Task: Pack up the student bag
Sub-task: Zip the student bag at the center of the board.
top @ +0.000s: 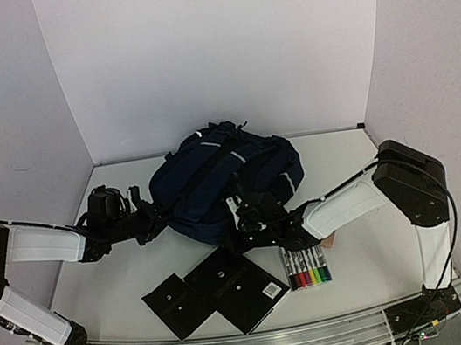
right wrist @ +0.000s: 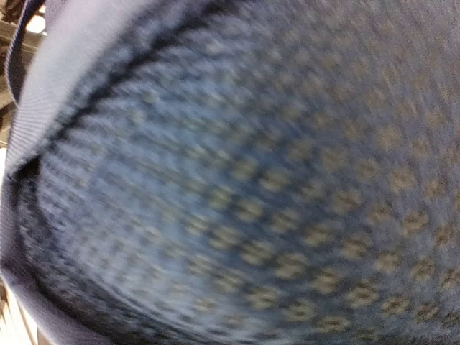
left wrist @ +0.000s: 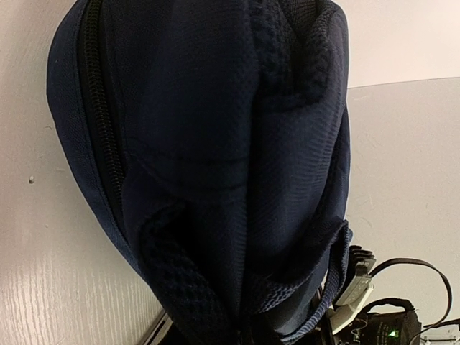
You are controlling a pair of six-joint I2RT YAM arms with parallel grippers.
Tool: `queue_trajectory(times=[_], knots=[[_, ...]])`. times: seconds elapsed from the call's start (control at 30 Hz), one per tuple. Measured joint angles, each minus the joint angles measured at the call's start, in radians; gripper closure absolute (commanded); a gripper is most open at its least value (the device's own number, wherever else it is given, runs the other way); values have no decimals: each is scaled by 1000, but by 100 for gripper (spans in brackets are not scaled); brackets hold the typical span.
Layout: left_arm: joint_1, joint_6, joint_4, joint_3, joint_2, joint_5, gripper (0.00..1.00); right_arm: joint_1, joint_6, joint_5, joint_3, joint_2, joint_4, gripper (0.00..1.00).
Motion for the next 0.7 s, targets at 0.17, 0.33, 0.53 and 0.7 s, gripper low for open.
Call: queue_trajectory(times=[0.17, 0.33, 0.53, 0.7], knots=[[0, 5, -12, 8, 2, -2, 99, 0, -7, 4, -3, 0, 21, 100], [-1, 48, -101, 43, -13, -27, 100, 1, 24, 48, -15, 0, 29, 100], [23, 98, -224, 75, -73, -48, 100, 13, 111, 145, -78, -57, 2, 100], [97, 121, -280, 75, -120, -24, 100, -7, 155, 168, -125, -122, -33, 100]])
